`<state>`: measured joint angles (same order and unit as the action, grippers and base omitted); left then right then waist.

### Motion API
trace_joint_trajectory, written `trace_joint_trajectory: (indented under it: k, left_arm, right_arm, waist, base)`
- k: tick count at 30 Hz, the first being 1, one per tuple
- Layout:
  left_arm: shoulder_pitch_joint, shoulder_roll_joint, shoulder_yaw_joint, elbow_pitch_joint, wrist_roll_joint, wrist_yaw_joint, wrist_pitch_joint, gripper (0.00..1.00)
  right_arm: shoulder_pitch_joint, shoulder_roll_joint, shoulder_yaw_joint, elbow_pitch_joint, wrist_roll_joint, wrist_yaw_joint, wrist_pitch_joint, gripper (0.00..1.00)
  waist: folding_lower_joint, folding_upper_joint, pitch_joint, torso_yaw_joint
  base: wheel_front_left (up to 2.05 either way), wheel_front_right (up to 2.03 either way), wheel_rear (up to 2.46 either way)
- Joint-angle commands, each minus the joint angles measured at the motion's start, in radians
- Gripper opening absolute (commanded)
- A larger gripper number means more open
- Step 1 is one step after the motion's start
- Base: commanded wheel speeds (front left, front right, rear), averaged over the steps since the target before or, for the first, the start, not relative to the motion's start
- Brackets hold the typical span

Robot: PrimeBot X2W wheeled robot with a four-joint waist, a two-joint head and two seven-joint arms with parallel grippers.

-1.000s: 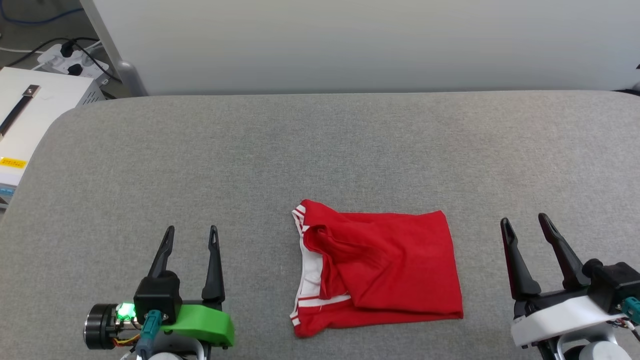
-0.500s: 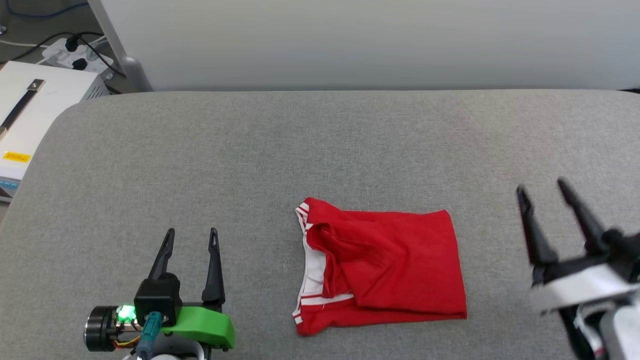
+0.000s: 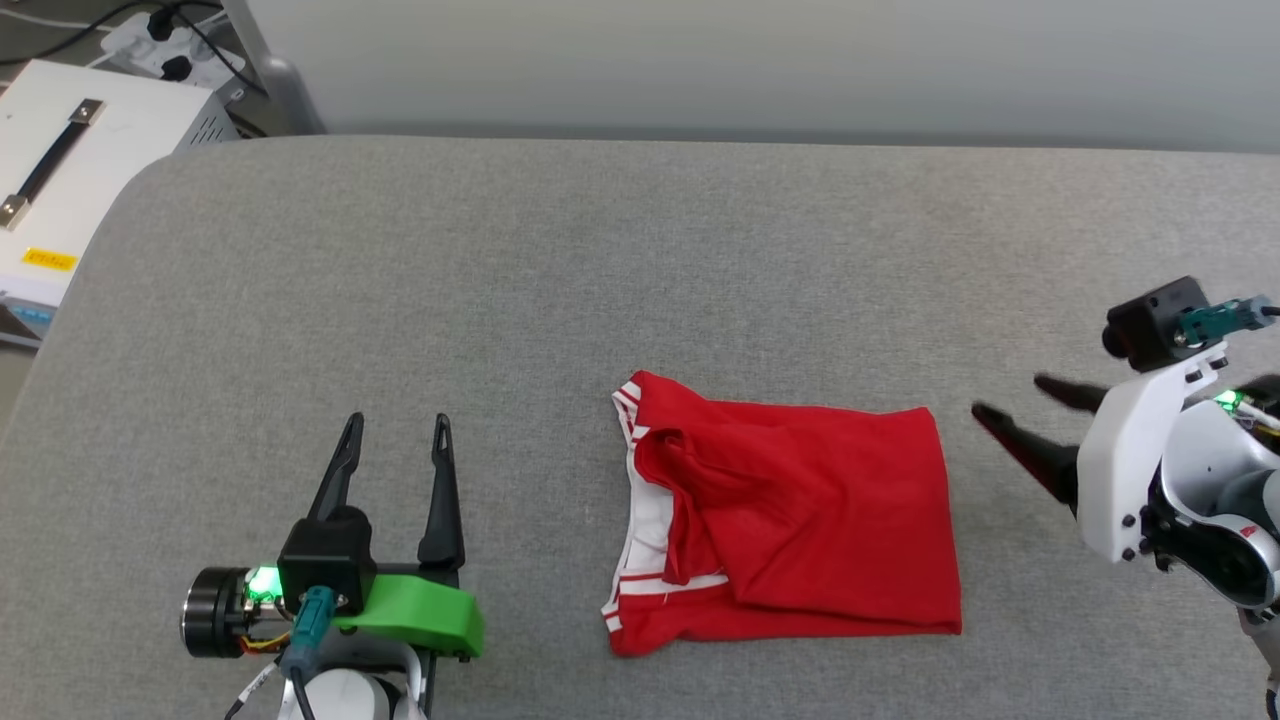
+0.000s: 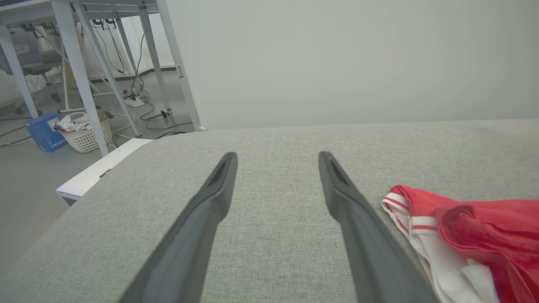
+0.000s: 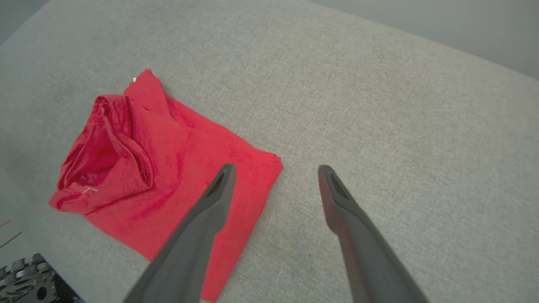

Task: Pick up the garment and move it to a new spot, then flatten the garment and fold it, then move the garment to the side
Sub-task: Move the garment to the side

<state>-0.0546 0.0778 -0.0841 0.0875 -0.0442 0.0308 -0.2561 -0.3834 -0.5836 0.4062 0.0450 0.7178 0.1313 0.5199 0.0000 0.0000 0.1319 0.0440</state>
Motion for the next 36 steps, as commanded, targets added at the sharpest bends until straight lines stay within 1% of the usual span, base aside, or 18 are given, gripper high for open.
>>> trace_joint_trajectory:
  k: [1,5,9,16,20,23,24,25,26,28,31,36]
  left_arm:
    - [-0.022,-0.006,-0.002,-0.001,-0.007,-0.001,-0.006,1.00]
    - [-0.043,-0.011,-0.014,0.000,-0.009,-0.004,-0.006,1.00]
    - [-0.065,-0.015,-0.024,-0.006,-0.011,-0.004,-0.006,1.00]
    - [-0.098,-0.019,-0.032,-0.009,-0.008,-0.003,-0.006,1.00]
    - [-0.111,-0.021,-0.039,-0.006,-0.008,-0.003,-0.006,1.00]
    - [-0.118,-0.022,-0.046,0.000,-0.010,-0.002,-0.006,1.00]
    - [-0.118,-0.023,-0.045,0.002,-0.012,-0.001,-0.006,1.00]
    - [-0.118,-0.023,-0.045,0.003,-0.013,0.000,-0.006,1.00]
    - [-0.116,-0.023,-0.044,0.005,-0.013,0.001,-0.006,1.00]
    - [-0.111,-0.024,-0.042,0.009,-0.014,0.002,-0.006,1.00]
    - [-0.097,-0.024,-0.029,0.010,-0.012,0.007,-0.006,1.00]
    - [-0.069,-0.022,-0.013,0.007,-0.010,0.008,-0.006,1.00]
  right_arm:
    - [-0.013,-0.015,0.012,0.007,0.052,-0.001,0.062,1.00]
    - [-0.001,-0.037,0.017,0.034,0.168,-0.001,0.187,1.00]
    - [0.013,-0.027,0.020,0.073,0.219,-0.001,0.233,1.00]
    - [0.001,0.028,0.057,0.151,0.235,-0.001,0.220,1.00]
    - [0.012,0.058,0.101,0.208,0.242,-0.001,0.202,1.00]
    - [0.022,0.073,0.138,0.230,0.246,-0.001,0.167,1.00]
    - [0.023,0.074,0.152,0.229,0.251,-0.001,0.155,0.68]
    - [0.021,0.073,0.157,0.228,0.252,-0.001,0.137,0.43]
    - [0.016,0.068,0.169,0.225,0.250,-0.001,0.118,0.00]
    - [-0.003,0.046,0.193,0.204,0.231,-0.001,0.075,0.00]
    - [-0.033,0.030,0.195,0.181,0.238,-0.001,0.011,0.00]
    - [-0.099,-0.037,0.233,0.112,0.186,-0.001,-0.070,0.00]
  waist:
    - [0.0000,0.0000,0.020,0.015]
    - [0.0000,0.0000,0.050,0.041]
    - [0.0000,0.0000,0.085,0.070]
    - [0.0000,0.0000,0.141,0.104]
    - [0.0000,0.0000,0.160,0.117]
    - [0.0000,0.0000,0.163,0.124]
    - [0.0000,0.0000,0.162,0.125]
    - [0.0000,0.0000,0.159,0.124]
    - [0.0000,0.0000,0.155,0.123]
    - [0.0000,0.0000,0.143,0.121]
    - [0.0000,0.0000,0.122,0.105]
    - [0.0000,0.0000,0.084,0.049]
  base:
    - [0.00,0.00,0.00]
    - [0.00,0.00,0.00]
    - [0.00,0.00,0.00]
    - [0.00,0.00,0.00]
    - [0.00,0.00,0.00]
    - [0.00,0.00,0.00]
    - [0.00,0.00,0.00]
    - [0.00,0.00,0.00]
    - [0.00,0.00,0.00]
    - [0.00,0.00,0.00]
    - [0.00,0.00,0.00]
    - [0.00,0.00,0.00]
